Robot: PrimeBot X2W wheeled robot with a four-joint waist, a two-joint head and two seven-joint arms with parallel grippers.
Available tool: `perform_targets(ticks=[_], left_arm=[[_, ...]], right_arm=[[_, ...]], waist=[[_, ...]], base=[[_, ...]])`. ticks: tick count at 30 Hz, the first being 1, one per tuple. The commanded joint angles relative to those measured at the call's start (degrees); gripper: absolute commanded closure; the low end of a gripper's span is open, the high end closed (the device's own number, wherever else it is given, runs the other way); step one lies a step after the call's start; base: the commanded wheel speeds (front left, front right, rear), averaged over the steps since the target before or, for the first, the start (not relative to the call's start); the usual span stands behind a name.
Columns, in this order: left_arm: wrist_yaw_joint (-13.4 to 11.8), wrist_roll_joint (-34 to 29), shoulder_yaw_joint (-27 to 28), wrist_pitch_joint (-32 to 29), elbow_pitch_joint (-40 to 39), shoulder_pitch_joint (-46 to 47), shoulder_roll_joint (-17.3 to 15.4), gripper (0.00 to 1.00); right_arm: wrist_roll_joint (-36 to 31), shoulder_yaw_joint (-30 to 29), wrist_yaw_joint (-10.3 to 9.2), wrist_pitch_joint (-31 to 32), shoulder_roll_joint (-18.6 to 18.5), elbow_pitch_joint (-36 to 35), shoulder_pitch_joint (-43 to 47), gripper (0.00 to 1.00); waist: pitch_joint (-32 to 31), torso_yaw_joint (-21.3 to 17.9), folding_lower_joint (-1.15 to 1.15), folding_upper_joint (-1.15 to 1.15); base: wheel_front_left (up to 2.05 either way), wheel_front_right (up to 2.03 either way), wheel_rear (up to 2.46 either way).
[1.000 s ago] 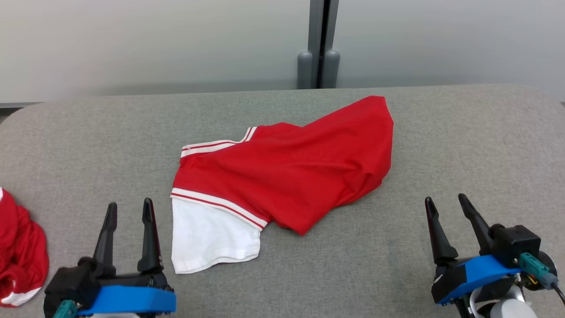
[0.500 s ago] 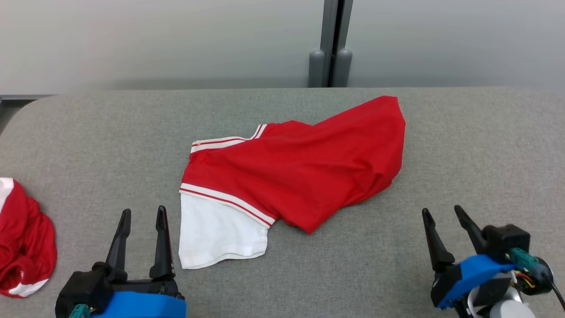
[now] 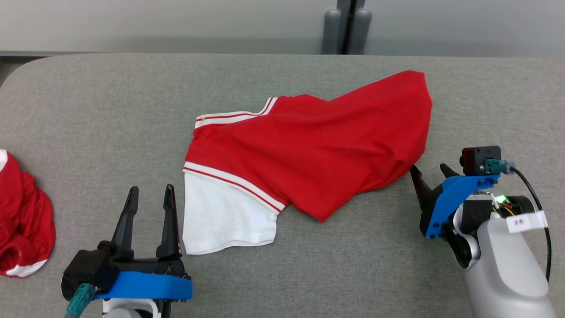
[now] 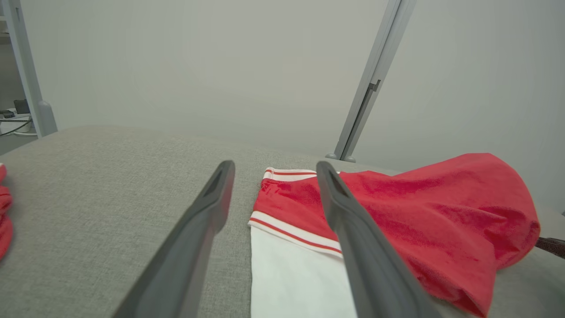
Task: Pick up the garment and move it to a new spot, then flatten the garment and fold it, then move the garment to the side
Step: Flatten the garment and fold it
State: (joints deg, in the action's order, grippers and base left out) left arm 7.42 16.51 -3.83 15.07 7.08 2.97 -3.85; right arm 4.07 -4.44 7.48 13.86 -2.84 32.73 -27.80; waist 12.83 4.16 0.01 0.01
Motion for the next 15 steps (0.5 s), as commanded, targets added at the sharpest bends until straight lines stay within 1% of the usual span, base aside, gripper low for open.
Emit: perform_targets(ticks=[1, 4, 7, 11, 12, 13, 14, 15], left_arm=[[0.1, 0.0, 0.1, 0.2, 0.0, 1.0, -0.2, 0.0], [0.1, 0.1, -0.2, 0.1, -0.1, 1.3, -0.1, 0.0], [0.1, 0.2, -0.2, 0.2, -0.3, 1.8, -0.1, 0.0], [0.1, 0.4, 0.0, 0.2, -0.4, 2.1, 0.0, 0.0], [0.1, 0.5, -0.1, 0.1, -0.5, 2.1, 0.0, 0.0], [0.1, 0.5, -0.1, 0.2, -0.5, 2.1, 0.1, 0.0], [0.1, 0.5, 0.0, 0.2, -0.5, 2.1, 0.1, 0.0], [0.1, 0.5, 0.1, 0.2, -0.5, 2.1, 0.1, 0.0]], right_arm=[[-0.2, -0.3, 0.03, 0.4, -0.1, 0.8, -1.3, 0.0], [-1.2, -1.6, 0.02, 0.9, -0.1, 6.0, -4.5, 0.0], [-1.2, -2.1, 0.03, -0.6, -0.1, 10.1, -7.4, 0.0], [-3.5, -1.5, 0.03, -0.9, -0.1, 15.2, -9.9, 0.0], [-4.1, -1.0, 0.03, -0.5, -0.1, 16.6, -10.4, 0.05], [-4.7, -0.5, 0.03, -0.4, 0.0, 17.7, -10.6, 0.59], [-5.3, 0.1, 0.05, -0.5, 0.1, 18.8, -10.8, 1.0], [-5.7, 0.5, 0.09, -0.5, 0.2, 19.5, -11.0, 1.0]], waist=[[0.7, 0.8, -0.01, -0.01], [1.5, 1.9, -0.01, -0.01], [2.4, 2.9, -0.01, -0.01], [3.3, 3.7, -0.01, -0.01], [3.4, 3.8, -0.01, -0.01], [3.6, 3.9, -0.01, -0.01], [3.6, 3.9, -0.01, -0.01], [3.7, 4.0, -0.01, -0.01]], base=[[0.0, 0.0, 0.0], [0.0, 0.0, 0.0], [0.0, 0.0, 0.0], [0.0, 0.0, 0.0], [0.0, 0.0, 0.0], [0.0, 0.0, 0.0], [0.0, 0.0, 0.0], [0.0, 0.0, 0.0]])
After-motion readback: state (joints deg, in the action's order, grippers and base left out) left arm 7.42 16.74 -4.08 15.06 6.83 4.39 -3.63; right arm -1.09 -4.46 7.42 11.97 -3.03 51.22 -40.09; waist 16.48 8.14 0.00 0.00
